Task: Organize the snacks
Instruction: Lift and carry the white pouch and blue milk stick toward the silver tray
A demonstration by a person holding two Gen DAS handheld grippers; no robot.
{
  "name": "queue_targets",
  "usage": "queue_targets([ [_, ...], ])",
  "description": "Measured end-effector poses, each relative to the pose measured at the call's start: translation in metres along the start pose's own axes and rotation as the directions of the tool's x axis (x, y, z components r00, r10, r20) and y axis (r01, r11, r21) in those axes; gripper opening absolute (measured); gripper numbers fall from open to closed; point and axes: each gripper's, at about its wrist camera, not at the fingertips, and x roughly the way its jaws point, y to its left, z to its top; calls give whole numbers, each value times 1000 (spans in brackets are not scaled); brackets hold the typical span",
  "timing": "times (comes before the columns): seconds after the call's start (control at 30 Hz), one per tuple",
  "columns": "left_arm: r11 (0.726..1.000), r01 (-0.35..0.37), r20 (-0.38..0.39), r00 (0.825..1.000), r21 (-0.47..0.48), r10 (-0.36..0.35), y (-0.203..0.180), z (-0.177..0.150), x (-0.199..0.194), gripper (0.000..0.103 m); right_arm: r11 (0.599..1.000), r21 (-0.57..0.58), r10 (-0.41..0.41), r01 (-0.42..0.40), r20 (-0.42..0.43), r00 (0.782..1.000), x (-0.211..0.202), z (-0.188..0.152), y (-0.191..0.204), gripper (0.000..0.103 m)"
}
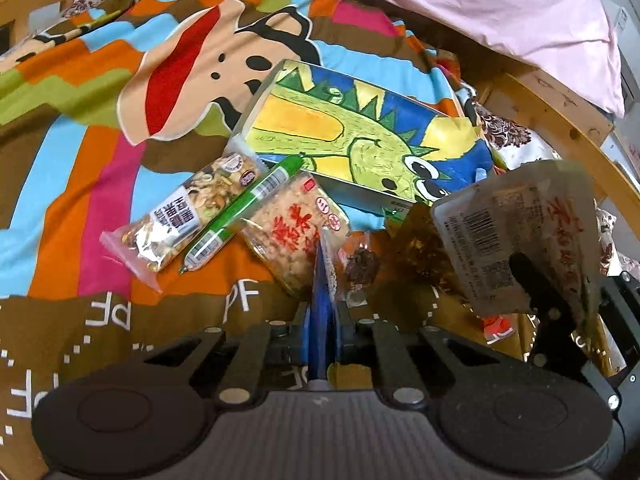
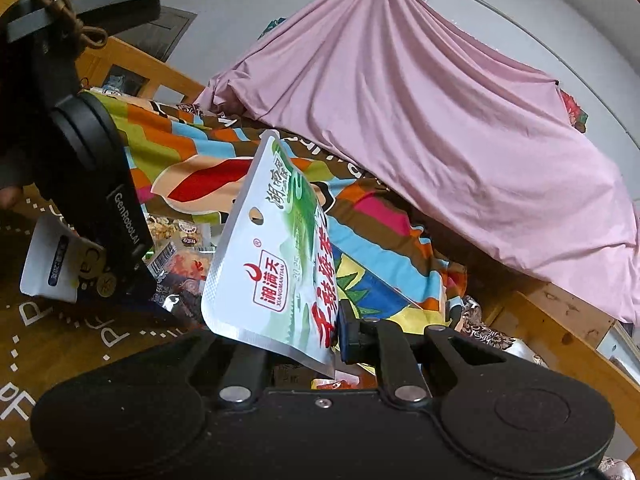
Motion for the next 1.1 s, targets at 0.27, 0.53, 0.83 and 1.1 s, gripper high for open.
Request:
queue_targets([
  [0.27, 998, -33, 90, 996, 55, 28, -8, 4, -19, 11, 1000, 8, -9, 9, 18, 1000, -2, 0, 1, 15],
  [0.53, 985, -83, 112, 992, 153, 66, -7, 2, -39, 11, 1000, -4, -4, 4, 48, 999, -11, -1, 5, 15],
  [0.83, 978, -89, 90, 993, 189, 73, -12, -2, -33, 11, 1000, -5, -3, 4, 36, 999, -11, 0, 3, 15],
  [1.1, 970, -73, -8, 997, 231, 77, 2, -25, -13, 12, 1000, -23, 17, -16, 22, 1000, -6, 0, 7, 14],
])
